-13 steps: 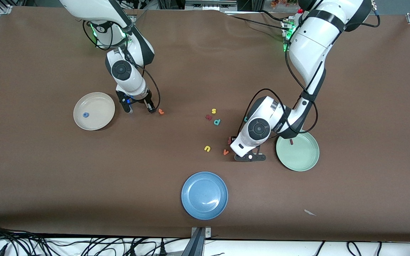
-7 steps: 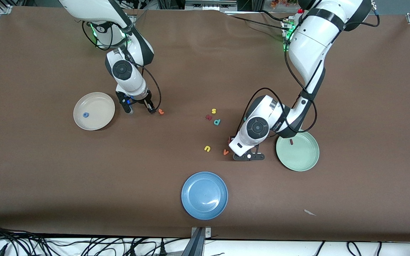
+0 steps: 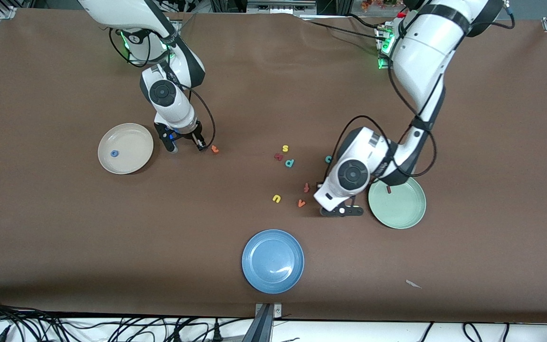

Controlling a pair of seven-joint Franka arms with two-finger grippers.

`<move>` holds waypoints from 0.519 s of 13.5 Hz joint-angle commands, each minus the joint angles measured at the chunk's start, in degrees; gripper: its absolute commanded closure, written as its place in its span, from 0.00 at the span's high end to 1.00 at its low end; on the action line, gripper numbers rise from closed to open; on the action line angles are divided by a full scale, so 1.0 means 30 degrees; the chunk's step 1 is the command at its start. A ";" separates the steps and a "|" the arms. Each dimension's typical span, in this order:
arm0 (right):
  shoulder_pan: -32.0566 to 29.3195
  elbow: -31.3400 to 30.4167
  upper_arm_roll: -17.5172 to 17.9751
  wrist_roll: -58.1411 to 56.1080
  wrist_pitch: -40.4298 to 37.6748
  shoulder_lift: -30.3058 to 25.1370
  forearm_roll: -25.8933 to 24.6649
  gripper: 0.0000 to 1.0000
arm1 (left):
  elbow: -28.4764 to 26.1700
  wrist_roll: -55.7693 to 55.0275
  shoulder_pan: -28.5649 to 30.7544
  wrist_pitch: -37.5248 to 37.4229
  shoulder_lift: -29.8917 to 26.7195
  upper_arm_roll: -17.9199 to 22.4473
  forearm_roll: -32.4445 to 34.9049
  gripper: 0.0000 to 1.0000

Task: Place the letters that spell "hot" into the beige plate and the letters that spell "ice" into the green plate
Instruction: 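Grasp the yellow h with the right gripper while the left gripper grasps orange e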

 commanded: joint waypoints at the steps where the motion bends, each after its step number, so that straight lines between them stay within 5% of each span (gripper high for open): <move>1: 0.0147 -0.0246 -0.0241 -0.0192 0.0152 0.0202 -0.0342 0.46 | -0.0319 0.3067 0.1439 -0.1424 -0.0980 -0.0020 0.0590 0.24; 7: 0.0147 -0.0246 -0.0241 -0.0485 0.0094 0.0202 -0.0342 0.36 | -0.0611 0.6564 0.3699 -0.0463 -0.0280 0.0127 0.1645 0.30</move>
